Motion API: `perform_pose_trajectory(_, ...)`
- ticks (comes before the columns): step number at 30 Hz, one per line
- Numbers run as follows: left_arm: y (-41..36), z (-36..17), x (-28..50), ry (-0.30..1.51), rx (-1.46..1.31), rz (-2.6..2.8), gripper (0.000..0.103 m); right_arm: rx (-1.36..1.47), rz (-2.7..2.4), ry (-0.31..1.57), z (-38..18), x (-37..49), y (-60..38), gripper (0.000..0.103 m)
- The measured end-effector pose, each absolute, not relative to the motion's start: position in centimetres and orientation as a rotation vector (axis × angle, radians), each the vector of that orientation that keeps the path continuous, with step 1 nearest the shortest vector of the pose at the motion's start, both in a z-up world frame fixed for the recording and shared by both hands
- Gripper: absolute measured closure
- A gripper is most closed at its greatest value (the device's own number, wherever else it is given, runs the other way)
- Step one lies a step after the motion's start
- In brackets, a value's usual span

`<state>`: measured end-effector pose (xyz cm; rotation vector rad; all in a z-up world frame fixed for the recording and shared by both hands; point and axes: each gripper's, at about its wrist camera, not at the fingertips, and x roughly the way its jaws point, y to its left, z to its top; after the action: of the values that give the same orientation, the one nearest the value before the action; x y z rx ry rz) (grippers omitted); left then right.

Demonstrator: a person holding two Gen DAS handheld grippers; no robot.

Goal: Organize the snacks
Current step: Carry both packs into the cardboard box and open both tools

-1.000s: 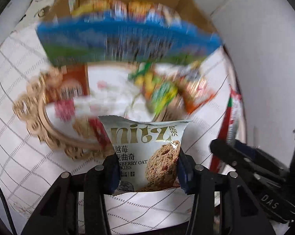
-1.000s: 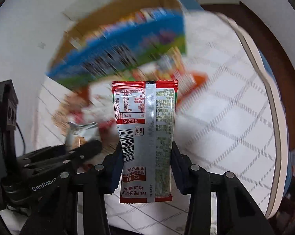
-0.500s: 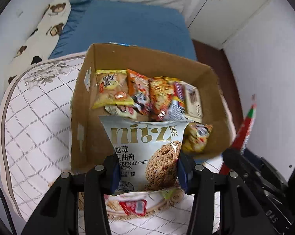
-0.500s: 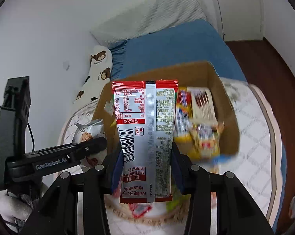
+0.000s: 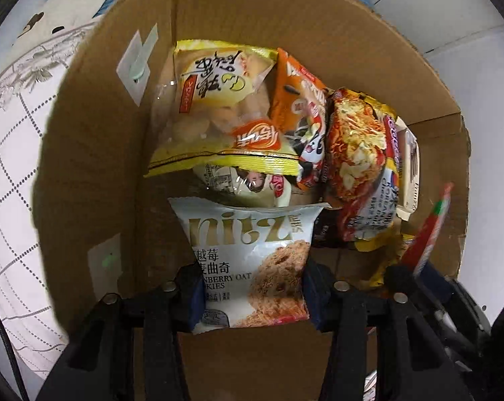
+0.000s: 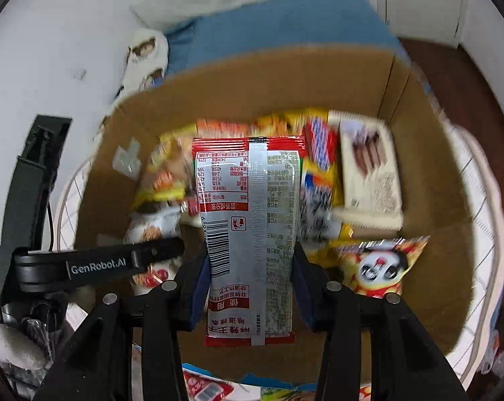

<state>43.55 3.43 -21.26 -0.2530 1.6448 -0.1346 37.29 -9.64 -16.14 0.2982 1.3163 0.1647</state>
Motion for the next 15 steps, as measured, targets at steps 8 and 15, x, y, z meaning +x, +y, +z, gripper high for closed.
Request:
perform_pose_trajectory(8, 1.6, -20.3, 43.0, 1.615, -0.144, -0.185, 0.014, 0.246, 0.109, 1.424, -18.5, 36.8, -9.7, 0.005)
perform_pose_trajectory(15, 1.6, -17.2, 42.8, 1.512, -0.101, -0.175, 0.014, 0.233, 0.040, 1.383, -16.8, 35.6, -10.8, 0.004)
